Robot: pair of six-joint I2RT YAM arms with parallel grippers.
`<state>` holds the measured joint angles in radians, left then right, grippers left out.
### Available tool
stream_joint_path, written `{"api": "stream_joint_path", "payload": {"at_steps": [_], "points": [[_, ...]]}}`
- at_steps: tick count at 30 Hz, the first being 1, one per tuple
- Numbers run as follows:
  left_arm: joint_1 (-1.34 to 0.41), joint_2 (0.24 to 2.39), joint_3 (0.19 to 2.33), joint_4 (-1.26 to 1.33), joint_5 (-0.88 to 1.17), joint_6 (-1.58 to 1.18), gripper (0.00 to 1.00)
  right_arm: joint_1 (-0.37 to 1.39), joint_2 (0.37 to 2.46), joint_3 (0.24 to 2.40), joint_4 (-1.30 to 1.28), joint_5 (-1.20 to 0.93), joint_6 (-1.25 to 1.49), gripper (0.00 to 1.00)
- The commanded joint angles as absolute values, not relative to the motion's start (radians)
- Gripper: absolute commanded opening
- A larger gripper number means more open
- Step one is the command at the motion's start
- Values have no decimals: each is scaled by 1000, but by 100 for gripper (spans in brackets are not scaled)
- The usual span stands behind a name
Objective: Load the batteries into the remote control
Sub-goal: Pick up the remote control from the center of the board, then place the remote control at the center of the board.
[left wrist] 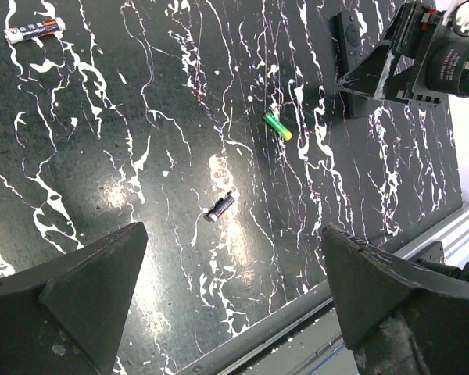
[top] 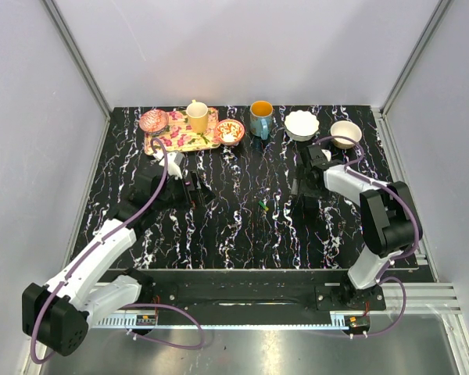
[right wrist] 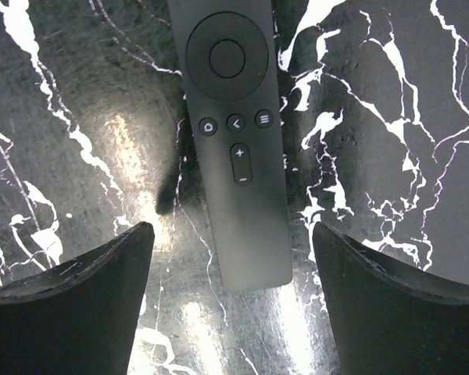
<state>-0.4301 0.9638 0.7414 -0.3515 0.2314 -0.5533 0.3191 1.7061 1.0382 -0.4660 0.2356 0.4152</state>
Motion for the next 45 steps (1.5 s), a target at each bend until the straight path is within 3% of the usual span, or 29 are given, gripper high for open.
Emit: {"api": "stream_joint_path", "payload": {"at_steps": [1,8,15,21,23,24,36,40,45], "points": [[-433,968,738,-293,259,-548,98,293,1747,1084,-439,186,402,86],[-433,971,736,-291,259,-551,97,278,1778,1089,-439,164,394,80],[-434,980,746,-290,279,-549,96,264,1799,1083,-439,150,396,63],[-433,974,750,-296,275,-551,95,264,1790,1055,-439,137,408,33],[-433,973,753,-304,270,-551,95,264,1775,1054,-443,123,416,7],[-433,970,755,-308,267,-552,95,268,1747,1052,-448,121,426,0],[-433,878,746,-339,80,-624,93,652,1413,977,-604,273,641,0],[-433,842,706,-325,8,-684,99,835,1451,982,-603,288,736,0],[-433,784,673,-368,-72,-744,99,934,1597,1078,-629,319,790,0]]}}
